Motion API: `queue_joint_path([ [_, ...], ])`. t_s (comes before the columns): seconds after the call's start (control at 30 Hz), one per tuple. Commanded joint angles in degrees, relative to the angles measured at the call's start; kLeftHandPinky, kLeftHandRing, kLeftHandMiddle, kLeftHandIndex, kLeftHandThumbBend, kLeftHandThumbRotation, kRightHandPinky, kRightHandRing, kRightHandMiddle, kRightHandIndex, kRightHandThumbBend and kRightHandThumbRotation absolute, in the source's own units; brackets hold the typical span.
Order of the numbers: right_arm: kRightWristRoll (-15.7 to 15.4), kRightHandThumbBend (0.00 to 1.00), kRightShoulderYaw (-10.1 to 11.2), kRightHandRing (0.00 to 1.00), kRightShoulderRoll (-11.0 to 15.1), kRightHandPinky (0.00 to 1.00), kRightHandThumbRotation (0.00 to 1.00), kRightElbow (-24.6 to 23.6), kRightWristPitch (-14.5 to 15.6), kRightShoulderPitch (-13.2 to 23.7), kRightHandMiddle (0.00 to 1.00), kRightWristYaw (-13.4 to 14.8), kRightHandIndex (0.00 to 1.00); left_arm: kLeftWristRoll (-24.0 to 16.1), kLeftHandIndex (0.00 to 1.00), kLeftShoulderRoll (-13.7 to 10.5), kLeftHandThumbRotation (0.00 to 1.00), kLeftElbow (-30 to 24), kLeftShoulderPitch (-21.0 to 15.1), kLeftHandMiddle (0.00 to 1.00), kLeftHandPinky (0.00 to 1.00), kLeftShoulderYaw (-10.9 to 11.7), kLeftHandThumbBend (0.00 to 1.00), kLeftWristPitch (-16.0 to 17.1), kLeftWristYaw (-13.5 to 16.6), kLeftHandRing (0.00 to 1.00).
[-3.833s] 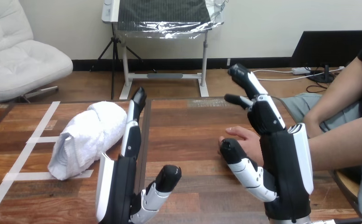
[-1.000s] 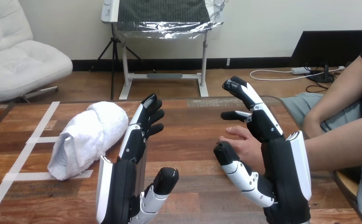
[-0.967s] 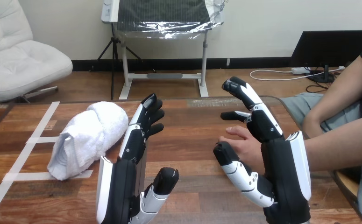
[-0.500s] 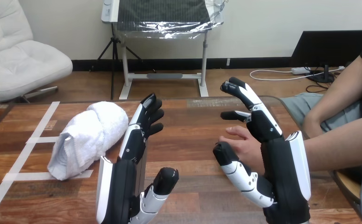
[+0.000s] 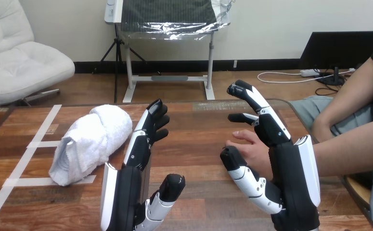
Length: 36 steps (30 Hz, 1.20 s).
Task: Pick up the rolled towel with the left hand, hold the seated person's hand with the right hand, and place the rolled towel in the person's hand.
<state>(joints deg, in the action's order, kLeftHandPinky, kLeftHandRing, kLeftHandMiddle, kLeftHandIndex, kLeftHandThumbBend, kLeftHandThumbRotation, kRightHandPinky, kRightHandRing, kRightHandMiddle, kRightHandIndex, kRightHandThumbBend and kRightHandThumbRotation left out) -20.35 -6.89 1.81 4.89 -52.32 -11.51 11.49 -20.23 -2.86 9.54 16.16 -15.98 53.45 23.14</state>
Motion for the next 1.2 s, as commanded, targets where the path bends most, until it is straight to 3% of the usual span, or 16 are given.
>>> queue_joint_path([
  [0.0,0.5,0.56,0.2,0.90,-0.5,0.70,0.69,0.1,-0.8,2.3,0.91,0.5,0.83,0.4,0.91,3.4,0.94,-0.2,-2.0,0.90,0.80,0.3,0.80,1.0,-0.2,0.86],
  [1.17,2.0,0.61,-0.4,0.85,-0.4,0.61,0.78,0.5,-1.0,2.3,0.90,-0.1,0.83,0.2,0.91,3.7,0.95,-0.4,-1.8,0.90,0.78,0.5,0.82,0.9,-0.1,0.86],
])
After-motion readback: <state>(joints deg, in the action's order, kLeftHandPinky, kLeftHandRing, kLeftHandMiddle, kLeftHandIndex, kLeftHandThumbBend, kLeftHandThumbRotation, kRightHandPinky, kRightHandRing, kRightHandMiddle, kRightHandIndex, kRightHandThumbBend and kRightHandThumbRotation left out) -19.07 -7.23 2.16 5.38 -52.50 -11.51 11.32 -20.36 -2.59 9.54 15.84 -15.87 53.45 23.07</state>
